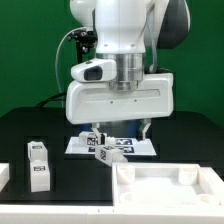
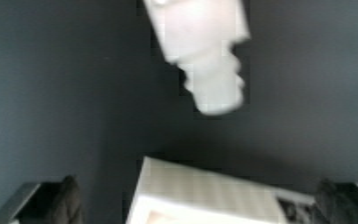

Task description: Assemble square table

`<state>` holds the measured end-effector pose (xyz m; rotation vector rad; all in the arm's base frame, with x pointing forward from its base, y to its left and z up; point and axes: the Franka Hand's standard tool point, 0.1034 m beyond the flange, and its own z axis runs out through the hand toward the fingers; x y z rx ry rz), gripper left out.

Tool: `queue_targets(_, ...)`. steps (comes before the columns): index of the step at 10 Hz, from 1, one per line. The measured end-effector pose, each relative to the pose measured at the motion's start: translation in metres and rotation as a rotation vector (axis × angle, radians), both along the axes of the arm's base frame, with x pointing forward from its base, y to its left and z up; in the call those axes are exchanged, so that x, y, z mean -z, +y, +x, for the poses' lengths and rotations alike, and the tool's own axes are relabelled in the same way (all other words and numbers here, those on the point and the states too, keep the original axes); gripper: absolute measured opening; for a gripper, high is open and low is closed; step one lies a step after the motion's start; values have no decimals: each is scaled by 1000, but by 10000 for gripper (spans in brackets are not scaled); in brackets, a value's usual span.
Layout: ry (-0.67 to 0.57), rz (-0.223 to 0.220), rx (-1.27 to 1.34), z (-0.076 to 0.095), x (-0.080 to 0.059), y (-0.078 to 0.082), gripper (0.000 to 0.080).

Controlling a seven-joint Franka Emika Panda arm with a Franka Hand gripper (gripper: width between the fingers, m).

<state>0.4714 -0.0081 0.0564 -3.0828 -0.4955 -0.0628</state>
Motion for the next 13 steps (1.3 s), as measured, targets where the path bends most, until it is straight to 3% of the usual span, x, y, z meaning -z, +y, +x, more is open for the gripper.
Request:
queue_targets(3, -44, -39, -127, -39, 32, -14, 649)
queue_targets(5, -39, -34, -125, -34, 28, -13, 649)
queue_targets(10, 6, -31, -110, -45, 48, -5, 649)
queue_targets(11, 7, -31, -116, -46, 48, -5, 526)
queue_targets(12, 7, -31, -121, -46, 48, -5, 526)
queue_targets(13, 7, -34, -170, -46, 49, -5, 391)
